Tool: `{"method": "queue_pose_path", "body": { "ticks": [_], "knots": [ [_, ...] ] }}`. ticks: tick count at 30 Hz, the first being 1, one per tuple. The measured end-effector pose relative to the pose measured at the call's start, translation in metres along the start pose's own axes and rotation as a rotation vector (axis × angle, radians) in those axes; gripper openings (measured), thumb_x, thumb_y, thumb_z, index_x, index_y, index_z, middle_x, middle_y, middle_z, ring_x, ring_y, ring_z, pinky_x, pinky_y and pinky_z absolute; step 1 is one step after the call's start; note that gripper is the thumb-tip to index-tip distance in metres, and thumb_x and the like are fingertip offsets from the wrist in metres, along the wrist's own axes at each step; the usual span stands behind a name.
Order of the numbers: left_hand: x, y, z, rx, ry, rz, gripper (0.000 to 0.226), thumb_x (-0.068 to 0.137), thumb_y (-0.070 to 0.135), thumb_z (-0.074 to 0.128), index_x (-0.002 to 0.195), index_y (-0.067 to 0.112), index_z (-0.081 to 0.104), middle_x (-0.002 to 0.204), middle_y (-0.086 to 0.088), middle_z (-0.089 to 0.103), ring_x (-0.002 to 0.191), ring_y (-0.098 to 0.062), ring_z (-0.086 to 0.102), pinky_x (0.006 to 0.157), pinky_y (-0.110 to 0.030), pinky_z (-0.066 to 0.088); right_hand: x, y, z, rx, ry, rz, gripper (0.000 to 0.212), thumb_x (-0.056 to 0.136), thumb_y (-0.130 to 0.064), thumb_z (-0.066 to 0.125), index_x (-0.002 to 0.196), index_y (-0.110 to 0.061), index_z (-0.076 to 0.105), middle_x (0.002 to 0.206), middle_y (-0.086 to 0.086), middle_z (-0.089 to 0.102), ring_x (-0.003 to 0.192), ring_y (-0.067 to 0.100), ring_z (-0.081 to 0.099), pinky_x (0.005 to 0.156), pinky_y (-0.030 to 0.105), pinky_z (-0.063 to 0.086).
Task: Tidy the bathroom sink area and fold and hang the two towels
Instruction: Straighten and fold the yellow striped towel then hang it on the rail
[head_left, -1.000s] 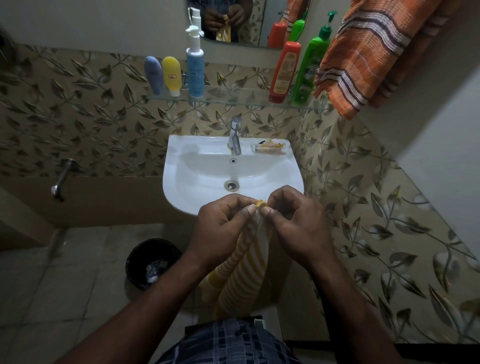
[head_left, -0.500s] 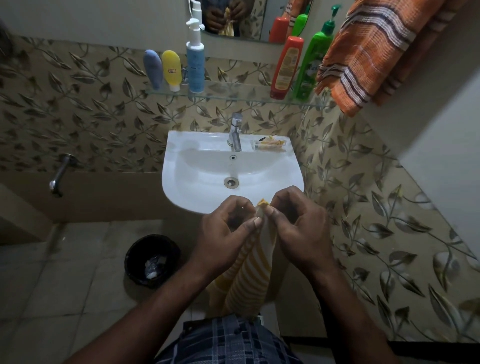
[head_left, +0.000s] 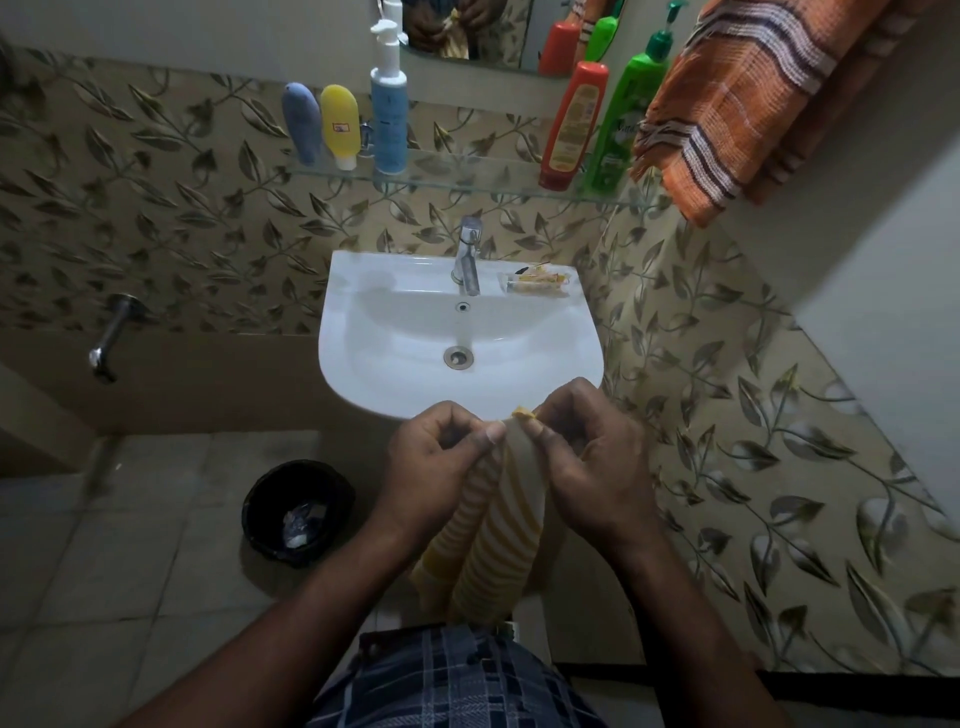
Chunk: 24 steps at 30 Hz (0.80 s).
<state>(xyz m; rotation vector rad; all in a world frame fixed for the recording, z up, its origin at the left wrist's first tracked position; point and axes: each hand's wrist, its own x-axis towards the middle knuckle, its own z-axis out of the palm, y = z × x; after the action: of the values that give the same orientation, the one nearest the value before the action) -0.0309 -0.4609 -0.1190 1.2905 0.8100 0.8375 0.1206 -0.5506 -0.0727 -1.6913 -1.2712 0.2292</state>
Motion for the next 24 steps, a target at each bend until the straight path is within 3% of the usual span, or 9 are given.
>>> {"method": "queue_pose_path", "body": {
  "ticks": [3,8,11,14,19,22,24],
  "knots": [
    [-0.001,-0.001,0.001,0.029,0.016,0.018,0.022,0.077,0.047,0.081,0.079,0.028,0.07,0.079,-0.003,0.076,0.074,-0.016,0.073,0.07,-0.039,0.062,-0.003,0.004,0.003,0.037,0.033,0.042,0.025,0.09,-0.005,0.073,0.09,-0.026,0.061,0.081,-0.01,0.066,0.074,0.011,0.068,0.062,0.03,0.056],
    [0.004,-0.002,-0.002,0.123,0.005,0.085,0.011,0.086,0.035,0.078,0.088,0.03,0.068,0.075,0.0,0.072,0.07,-0.012,0.071,0.064,-0.034,0.059,-0.005,0.005,0.004,0.068,0.022,0.034,0.036,0.092,-0.008,0.076,0.121,-0.031,0.072,0.089,-0.012,0.075,0.086,0.011,0.076,0.073,0.029,0.061],
    [0.003,0.0,-0.001,0.061,-0.046,0.022,0.01,0.089,0.034,0.076,0.099,0.032,0.077,0.081,0.001,0.078,0.08,-0.011,0.075,0.076,-0.035,0.061,-0.006,0.007,0.004,0.083,0.026,-0.014,0.026,0.092,-0.007,0.074,0.113,-0.022,0.079,0.101,-0.013,0.078,0.095,0.009,0.077,0.081,0.03,0.063],
    [0.003,0.0,-0.001,0.028,-0.037,-0.023,0.008,0.092,0.028,0.075,0.09,0.025,0.082,0.09,-0.002,0.081,0.088,-0.014,0.075,0.084,-0.041,0.06,-0.007,0.01,0.007,0.047,0.042,-0.016,0.023,0.093,-0.008,0.075,0.112,-0.019,0.08,0.105,-0.012,0.079,0.097,0.008,0.076,0.083,0.03,0.062],
    [0.0,0.007,0.001,0.048,0.023,0.026,0.011,0.087,0.032,0.076,0.082,0.023,0.08,0.08,-0.002,0.078,0.075,-0.011,0.072,0.07,-0.028,0.058,-0.006,0.018,0.009,0.013,-0.013,0.04,0.031,0.094,-0.021,0.076,0.123,-0.032,0.074,0.097,-0.016,0.076,0.09,0.005,0.074,0.075,0.016,0.057],
    [-0.001,0.011,-0.001,0.128,0.008,0.109,0.019,0.085,0.041,0.073,0.083,0.023,0.08,0.077,-0.001,0.078,0.073,-0.021,0.074,0.068,-0.039,0.061,-0.005,0.019,0.013,0.266,-0.119,0.278,0.03,0.088,-0.039,0.081,0.116,-0.032,0.076,0.097,-0.003,0.079,0.093,0.014,0.077,0.082,0.035,0.063],
    [-0.002,0.012,-0.004,0.15,-0.02,0.153,0.02,0.088,0.04,0.072,0.086,0.022,0.08,0.08,-0.001,0.079,0.077,-0.023,0.076,0.071,-0.042,0.062,-0.002,0.021,0.016,0.357,-0.168,0.359,0.018,0.089,-0.035,0.083,0.102,-0.024,0.079,0.093,0.003,0.08,0.089,0.018,0.077,0.081,0.044,0.063]
  ]
}}
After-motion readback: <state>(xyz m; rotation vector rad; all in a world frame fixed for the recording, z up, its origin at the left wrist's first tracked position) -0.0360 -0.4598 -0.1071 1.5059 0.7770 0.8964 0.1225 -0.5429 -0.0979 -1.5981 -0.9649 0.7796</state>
